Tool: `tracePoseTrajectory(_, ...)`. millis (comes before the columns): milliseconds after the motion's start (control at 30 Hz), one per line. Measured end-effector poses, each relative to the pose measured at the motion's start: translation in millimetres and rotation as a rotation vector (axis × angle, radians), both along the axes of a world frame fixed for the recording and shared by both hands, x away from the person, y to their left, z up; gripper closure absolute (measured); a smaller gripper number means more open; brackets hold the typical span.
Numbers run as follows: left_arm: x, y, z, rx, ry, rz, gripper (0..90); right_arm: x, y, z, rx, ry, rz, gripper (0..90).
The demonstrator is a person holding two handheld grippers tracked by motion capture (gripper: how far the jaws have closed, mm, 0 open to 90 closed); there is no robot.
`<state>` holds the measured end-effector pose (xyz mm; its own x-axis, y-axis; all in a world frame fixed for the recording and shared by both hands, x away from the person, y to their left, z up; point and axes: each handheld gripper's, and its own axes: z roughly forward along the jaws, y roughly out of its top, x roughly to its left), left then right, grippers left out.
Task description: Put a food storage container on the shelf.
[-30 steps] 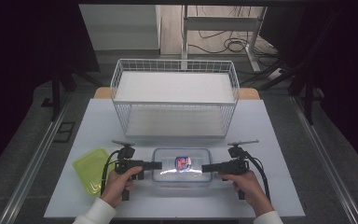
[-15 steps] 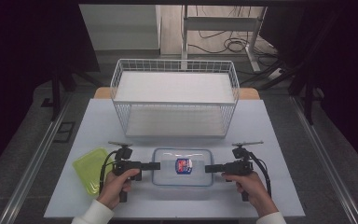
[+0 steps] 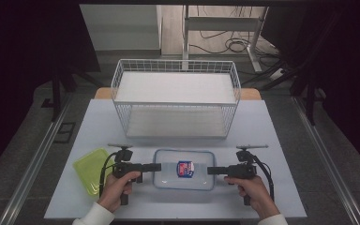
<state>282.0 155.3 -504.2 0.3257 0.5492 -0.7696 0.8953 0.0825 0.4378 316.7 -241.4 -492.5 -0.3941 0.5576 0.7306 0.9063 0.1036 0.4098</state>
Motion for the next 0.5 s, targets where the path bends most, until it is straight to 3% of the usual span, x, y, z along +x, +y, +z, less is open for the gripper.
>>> tracePoseTrajectory(200, -2.7, -0.2, 1.9, 0.005, -0.015, -0.004, 52.2, -2.8, -0.5, 0.4, 0.007, -0.001, -0.012, 50.6)
tracePoseTrajectory(500, -5.8, -2.2, 7.9, -0.012, -0.033, -0.002, 52.6, -5.5, -3.1, 9.6, 0.014, -0.042, -0.018, 51.0)
